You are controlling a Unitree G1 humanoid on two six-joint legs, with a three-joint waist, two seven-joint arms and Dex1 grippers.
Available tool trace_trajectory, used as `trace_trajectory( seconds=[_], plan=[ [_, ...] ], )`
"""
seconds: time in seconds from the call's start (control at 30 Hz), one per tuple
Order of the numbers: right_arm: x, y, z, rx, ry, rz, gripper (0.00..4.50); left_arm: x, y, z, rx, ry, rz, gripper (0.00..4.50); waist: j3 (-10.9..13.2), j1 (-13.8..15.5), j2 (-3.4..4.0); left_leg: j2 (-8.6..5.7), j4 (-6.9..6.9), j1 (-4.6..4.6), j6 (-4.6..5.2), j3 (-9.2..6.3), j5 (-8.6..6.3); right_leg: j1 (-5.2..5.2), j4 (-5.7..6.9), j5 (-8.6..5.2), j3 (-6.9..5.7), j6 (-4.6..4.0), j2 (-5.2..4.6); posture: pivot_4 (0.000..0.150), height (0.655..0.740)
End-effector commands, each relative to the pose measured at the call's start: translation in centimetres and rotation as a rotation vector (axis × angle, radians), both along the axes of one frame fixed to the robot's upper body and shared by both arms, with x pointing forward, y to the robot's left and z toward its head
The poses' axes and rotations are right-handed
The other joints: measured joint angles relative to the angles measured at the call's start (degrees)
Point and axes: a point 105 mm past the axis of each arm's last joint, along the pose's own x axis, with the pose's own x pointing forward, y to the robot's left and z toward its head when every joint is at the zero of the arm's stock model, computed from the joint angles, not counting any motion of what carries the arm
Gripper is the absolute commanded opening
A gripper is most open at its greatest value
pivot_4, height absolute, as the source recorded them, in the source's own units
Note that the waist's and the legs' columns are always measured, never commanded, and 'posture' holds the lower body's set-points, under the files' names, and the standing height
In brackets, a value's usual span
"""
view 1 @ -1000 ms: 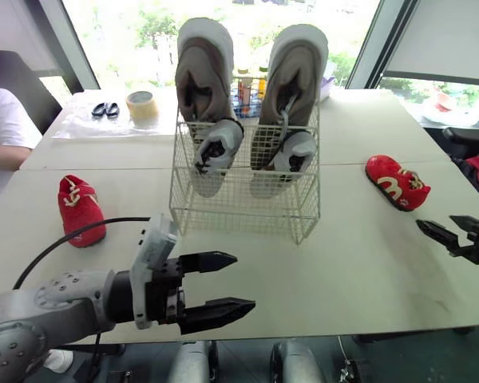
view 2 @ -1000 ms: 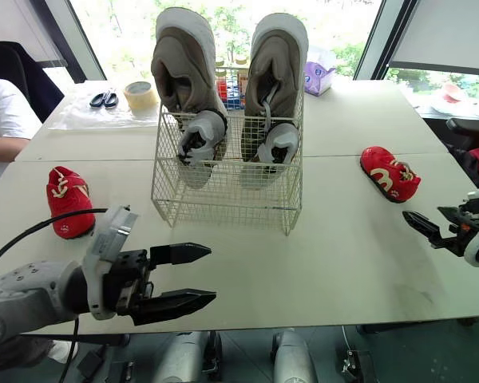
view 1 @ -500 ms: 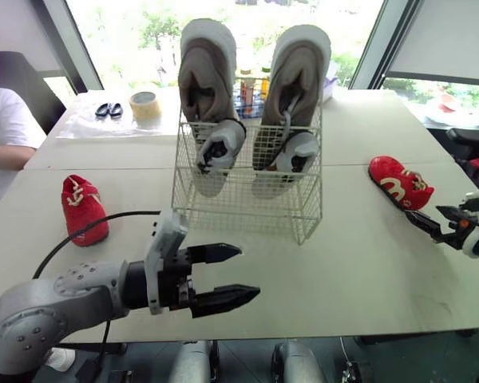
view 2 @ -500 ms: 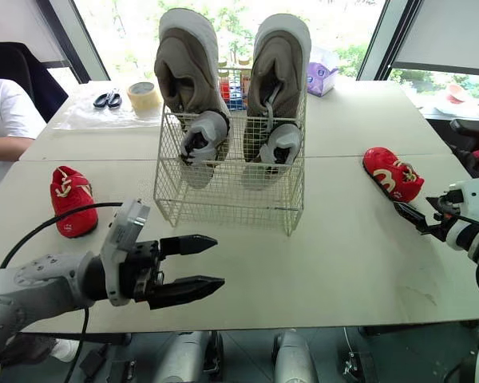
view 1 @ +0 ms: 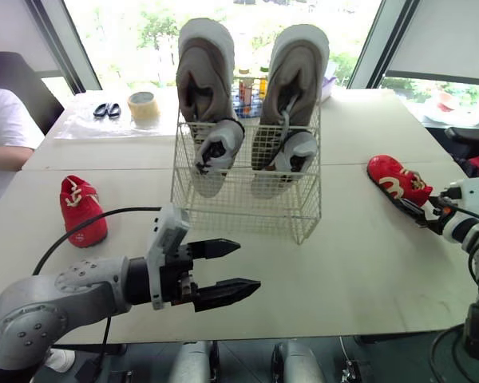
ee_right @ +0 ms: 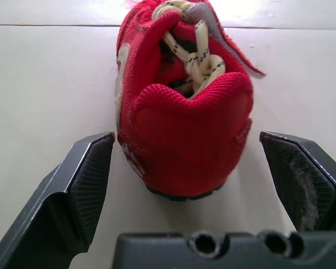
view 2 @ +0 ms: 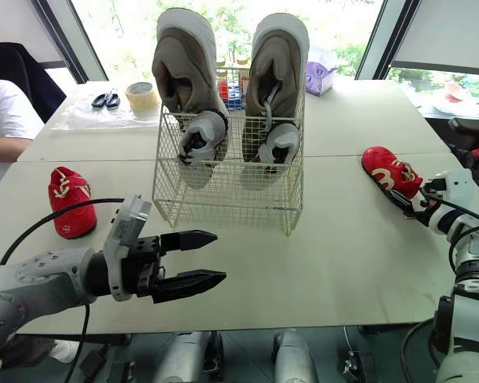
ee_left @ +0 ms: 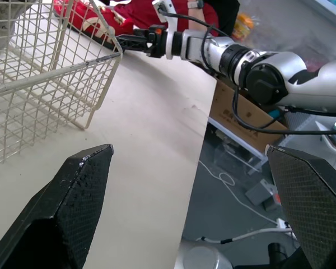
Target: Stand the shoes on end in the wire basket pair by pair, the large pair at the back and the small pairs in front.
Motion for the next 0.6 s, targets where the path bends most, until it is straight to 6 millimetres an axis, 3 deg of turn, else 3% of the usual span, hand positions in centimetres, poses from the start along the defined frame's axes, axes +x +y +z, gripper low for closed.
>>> trace_trajectory(
  seconds=[0.03, 0.1, 0.2, 0.37, 0.47, 0.6],
  plan=[
    [1.2, 0.5, 1.2, -0.008, -0.045, -0.007, 4.5, 0.0, 0.1, 0.7, 0.008, -0.038, -0.003, 4.5, 0.0, -0.1, 0.0, 0.0, 0.0, 0.0, 0.0, 0.0, 0.0, 0.0, 0.0, 0.0, 0.0, 0.0, 0.0, 0.15, 0.6675],
    [1.6, 0.9, 1.1, -0.007, -0.046, -0.012, 4.5, 0.2, 0.2, 0.7, 0.017, -0.042, 0.003, 4.5, 0.0, -0.2, 0.0, 0.0, 0.01, 0.0, 0.0, -0.01, 0.0, 0.0, 0.01, 0.0, 0.0, 0.0, 0.0, 0.15, 0.6675],
    [1.9, 1.2, 1.1, 0.03, -0.067, -0.021, 3.67, -0.1, 0.4, 1.6, -0.014, -0.052, -0.015, 4.5, 0.0, -0.2, 0.01, 0.0, 0.01, -0.02, -0.01, -0.01, 0.0, -0.01, 0.01, 0.0, 0.0, 0.0, -0.01, 0.15, 0.6675],
    [2.0, 1.4, 0.4, 0.039, -0.056, -0.033, 1.43, 0.2, 1.4, 2.8, 0.012, -0.077, 0.009, 4.5, 0.0, -0.4, 0.0, 0.0, 0.04, -0.04, -0.01, -0.03, 0.0, -0.01, 0.03, 0.0, -0.01, 0.0, 0.0, 0.15, 0.6675],
    [2.2, 1.1, 0.9, 0.046, -0.092, -0.063, 1.43, 1.3, 2.8, 3.4, 0.093, -0.136, 0.077, 4.5, 0.0, -0.7, 0.0, 0.01, 0.05, -0.03, -0.01, -0.06, 0.0, -0.01, 0.04, 0.0, -0.01, 0.0, 0.0, 0.15, 0.6675],
    [1.9, -0.6, 5.1, 0.04, -0.271, -0.123, 1.43, 2.8, 4.8, 3.5, 0.208, -0.186, 0.203, 4.5, 0.0, -1.1, 0.06, -0.02, 0.02, -0.09, -0.01, 0.0, 0.0, -0.08, 0.04, 0.0, 0.0, 0.0, -0.03, 0.15, 0.6675]
  ],
)
